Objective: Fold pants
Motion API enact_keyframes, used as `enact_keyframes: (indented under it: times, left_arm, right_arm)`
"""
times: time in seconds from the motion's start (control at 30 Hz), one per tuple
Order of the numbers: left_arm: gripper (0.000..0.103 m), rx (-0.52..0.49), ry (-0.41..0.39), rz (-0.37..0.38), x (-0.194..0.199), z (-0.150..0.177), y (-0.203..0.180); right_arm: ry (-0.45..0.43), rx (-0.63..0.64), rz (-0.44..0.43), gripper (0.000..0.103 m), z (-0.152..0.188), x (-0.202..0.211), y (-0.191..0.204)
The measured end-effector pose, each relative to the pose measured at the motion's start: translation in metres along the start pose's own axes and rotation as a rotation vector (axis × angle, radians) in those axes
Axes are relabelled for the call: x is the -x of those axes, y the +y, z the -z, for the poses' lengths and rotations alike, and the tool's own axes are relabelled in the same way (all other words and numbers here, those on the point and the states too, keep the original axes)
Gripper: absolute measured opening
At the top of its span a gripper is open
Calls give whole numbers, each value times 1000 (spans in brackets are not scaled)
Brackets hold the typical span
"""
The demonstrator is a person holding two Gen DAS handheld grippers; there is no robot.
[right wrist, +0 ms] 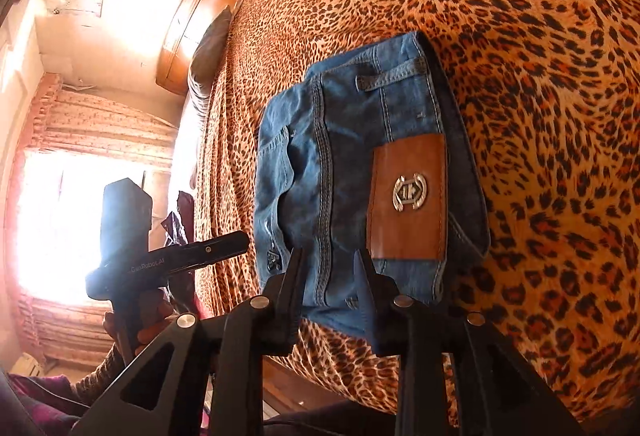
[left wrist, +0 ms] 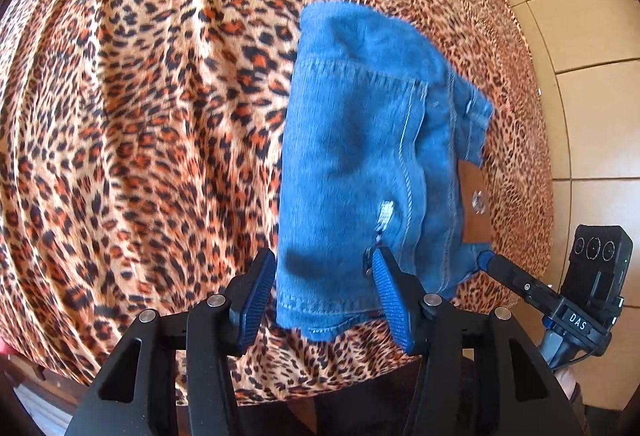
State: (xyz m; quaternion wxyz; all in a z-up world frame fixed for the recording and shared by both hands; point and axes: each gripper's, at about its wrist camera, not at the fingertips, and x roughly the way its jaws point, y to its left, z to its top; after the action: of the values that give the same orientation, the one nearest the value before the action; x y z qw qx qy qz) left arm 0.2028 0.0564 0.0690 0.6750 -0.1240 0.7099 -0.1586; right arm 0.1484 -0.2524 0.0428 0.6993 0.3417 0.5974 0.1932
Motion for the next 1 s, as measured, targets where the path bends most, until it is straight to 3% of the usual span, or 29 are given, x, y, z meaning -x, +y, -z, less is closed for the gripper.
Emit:
enact_keyframes:
  times: [0.07,0.13,0.17,0.2,0.3,0.47,0.63,0.73,0.8,0.83,0.9,1.0]
  left_arm:
    - [54,20,30,-17,-20,9,5]
    - [58,42,12,-7,-32,11,9]
    - [59,37,4,-4,-34,11,7]
    - [59,20,0,-10,-34,10,5]
    - [59,-4,6,-10,-30,12,0]
    - [55,-14,23,23,-6,23,11]
    - [59,-53,38,-59,-19,23,6]
    - [62,-21,48,-46,-26,17,10]
    - [63,-41,55,-54,-29,15,10]
    - [63,-52,63,-60,-27,16,8]
    - [56,-77,100,-33,-20,16,4]
    - [55,-105,45,15,11,10,-5]
  right_arm:
    - [-5,-46,41,24,11,-8,-18]
    - [-1,-129,32,22,22,-15,-40]
    - [-7,-136,29,19,26,-17,-46]
    - [-20,-117,44,9,28,-17,-48]
    - [-19,-120,50,7,27,-18,-46]
    - [-47,-127,9,26,19,-3,-23]
    - [-69,-87,-89,35,-2,-11,7]
    - [-41,-60,-66,36,-14,-37,13]
    - [6,-18,30,34,-15,-59,8]
    - [21,-10,46,28,-15,-66,5]
    - [25,-39,27,27,-17,-62,4]
    - [2,-32,-14,31,-26,-44,9]
